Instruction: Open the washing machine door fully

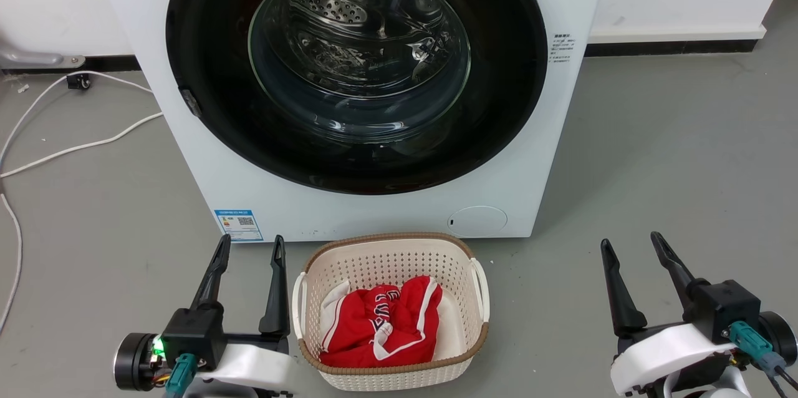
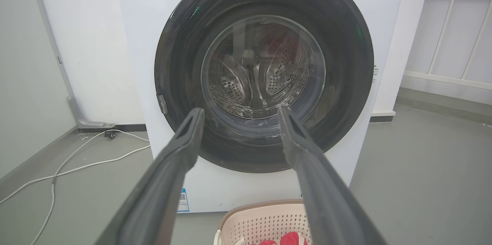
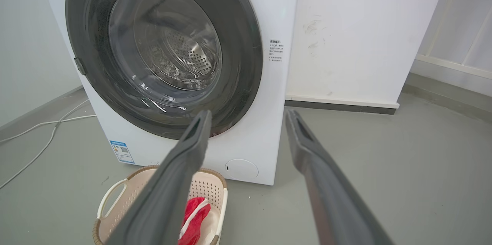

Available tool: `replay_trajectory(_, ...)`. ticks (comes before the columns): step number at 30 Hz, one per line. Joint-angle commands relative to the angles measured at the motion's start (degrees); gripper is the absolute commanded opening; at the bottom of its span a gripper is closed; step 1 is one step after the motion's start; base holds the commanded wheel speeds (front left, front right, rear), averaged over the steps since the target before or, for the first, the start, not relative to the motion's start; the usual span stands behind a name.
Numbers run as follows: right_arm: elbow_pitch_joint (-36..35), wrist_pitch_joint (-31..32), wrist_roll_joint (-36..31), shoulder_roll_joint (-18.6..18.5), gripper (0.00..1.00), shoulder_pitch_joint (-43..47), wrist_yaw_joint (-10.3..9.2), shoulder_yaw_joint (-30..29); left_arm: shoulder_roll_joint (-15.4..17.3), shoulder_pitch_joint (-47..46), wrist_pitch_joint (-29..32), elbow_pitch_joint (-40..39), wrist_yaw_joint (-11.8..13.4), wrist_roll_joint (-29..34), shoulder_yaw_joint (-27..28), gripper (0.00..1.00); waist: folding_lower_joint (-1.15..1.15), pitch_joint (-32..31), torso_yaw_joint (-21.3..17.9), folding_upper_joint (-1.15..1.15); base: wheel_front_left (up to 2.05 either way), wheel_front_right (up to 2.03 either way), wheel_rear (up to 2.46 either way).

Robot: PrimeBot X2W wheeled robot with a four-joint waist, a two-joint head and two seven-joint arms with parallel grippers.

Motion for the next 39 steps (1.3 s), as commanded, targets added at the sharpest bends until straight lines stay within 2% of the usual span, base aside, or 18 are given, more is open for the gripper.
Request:
replay_trajectory(1, -0.24, -0.45, -1.31, 0.15, 1.00, 0.12, -0.02, -0.06, -0.18, 0.69, -0.47, -0.21, -0.30, 1.43, 0.25, 1.00, 0.00, 0.01, 0.00, 0.00, 0.00, 0.00, 0.00)
replay_trajectory(8, -0.03, -0.69, -3.09, 0.17, 1.00, 0.19, -0.02, 0.12, -0.95, 0.89, -1.21, -0.04, -0.84, 3.40, 0.74, 1.00, 0.00, 0.02, 0.00, 0.00, 0.00, 0.00, 0.00)
replay_trajectory(30, 0.85, -0.59, -0.42, 0.17, 1.00, 0.06, -0.02, -0.14, -2.20, 0.83, -1.09, 0.91, -2.16, 2.80, 2.52, 1.00, 0.00, 0.22, -0.07, 0.00, 0.00, 0.00, 0.00)
replay_trajectory(31, 0.88, -0.54, -0.26, 0.17, 0.58, 0.08, -0.02, -0.11, -2.22, 0.85, -1.09, 0.91, -2.24, 2.83, 2.53, 1.00, 0.00, 0.22, -0.06, 0.00, 0.00, 0.00, 0.00)
replay_trajectory(33, 0.94, -0.51, 0.10, 0.17, 0.06, 0.10, -0.02, -0.09, -2.25, 0.89, -1.09, 0.83, -2.30, 2.87, 2.54, 1.00, 0.00, 0.25, -0.04, 0.00, 0.00, 0.00, 0.00)
replay_trajectory(34, 0.97, -0.48, 0.15, 0.17, 0.00, 0.11, -0.02, -0.05, -2.27, 0.92, -1.09, 0.79, -2.26, 2.97, 2.58, 1.00, 0.00, 0.26, -0.03, 0.00, 0.00, 0.00, 0.00)
replay_trajectory(39, 1.29, -0.59, 2.82, 0.17, 0.00, 0.09, -0.02, -0.02, -2.34, 0.89, -1.09, 0.73, -2.24, 3.23, 2.72, 1.00, 0.00, 0.25, 0.00, 0.00, 0.00, 0.00, 0.00)
